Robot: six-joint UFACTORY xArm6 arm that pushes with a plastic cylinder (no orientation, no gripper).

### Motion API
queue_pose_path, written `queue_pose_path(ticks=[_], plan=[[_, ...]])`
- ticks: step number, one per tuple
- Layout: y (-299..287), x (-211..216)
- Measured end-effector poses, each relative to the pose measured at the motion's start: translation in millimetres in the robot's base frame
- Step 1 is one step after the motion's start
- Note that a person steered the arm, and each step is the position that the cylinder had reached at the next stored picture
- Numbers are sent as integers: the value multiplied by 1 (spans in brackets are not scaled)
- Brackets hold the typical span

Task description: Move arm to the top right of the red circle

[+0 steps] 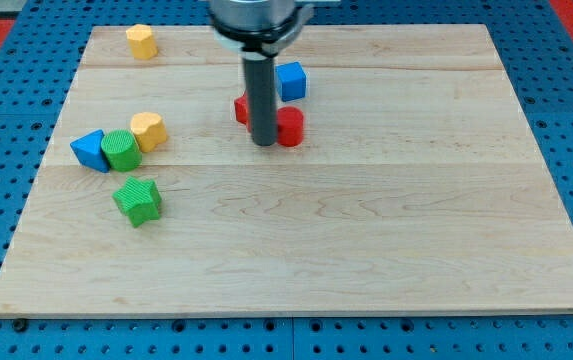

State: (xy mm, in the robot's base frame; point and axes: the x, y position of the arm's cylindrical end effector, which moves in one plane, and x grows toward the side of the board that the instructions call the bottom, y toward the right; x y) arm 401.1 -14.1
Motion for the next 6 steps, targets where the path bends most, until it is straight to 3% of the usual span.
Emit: queue_pose_path(ticks=[2,3,4,5,6], plan=[[68,-60],[65,-46],[59,29],[89,22],[149,-39]])
